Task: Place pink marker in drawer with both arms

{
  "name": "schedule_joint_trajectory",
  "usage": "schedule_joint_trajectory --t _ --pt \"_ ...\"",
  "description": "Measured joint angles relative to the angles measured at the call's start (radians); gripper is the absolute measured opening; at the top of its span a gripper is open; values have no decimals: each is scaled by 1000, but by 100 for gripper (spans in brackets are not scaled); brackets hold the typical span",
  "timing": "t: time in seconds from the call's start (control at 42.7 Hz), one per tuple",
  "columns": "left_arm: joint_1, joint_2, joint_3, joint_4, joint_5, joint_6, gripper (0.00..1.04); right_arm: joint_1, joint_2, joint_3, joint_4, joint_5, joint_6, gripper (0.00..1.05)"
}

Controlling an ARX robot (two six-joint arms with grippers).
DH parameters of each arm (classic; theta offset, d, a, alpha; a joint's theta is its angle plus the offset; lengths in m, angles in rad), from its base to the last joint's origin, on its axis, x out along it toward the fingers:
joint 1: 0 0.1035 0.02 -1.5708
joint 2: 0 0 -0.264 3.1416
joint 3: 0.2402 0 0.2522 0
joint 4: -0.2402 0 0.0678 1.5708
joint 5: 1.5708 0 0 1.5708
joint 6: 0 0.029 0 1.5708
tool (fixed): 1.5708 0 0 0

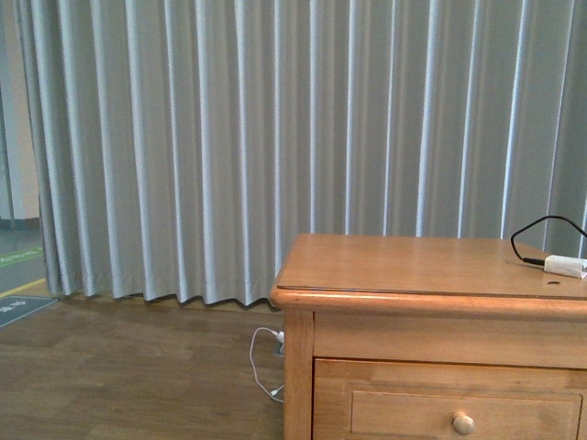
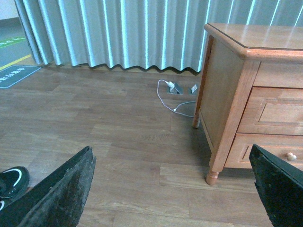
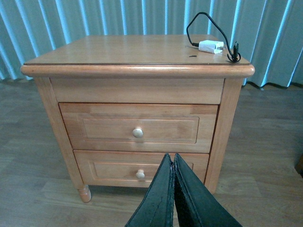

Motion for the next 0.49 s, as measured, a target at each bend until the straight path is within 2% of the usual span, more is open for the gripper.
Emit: schedule_joint_trajectory --t 0.491 --pt "0 0 0 -1 0 0 98 0 -169 -48 -111 0 0 1"
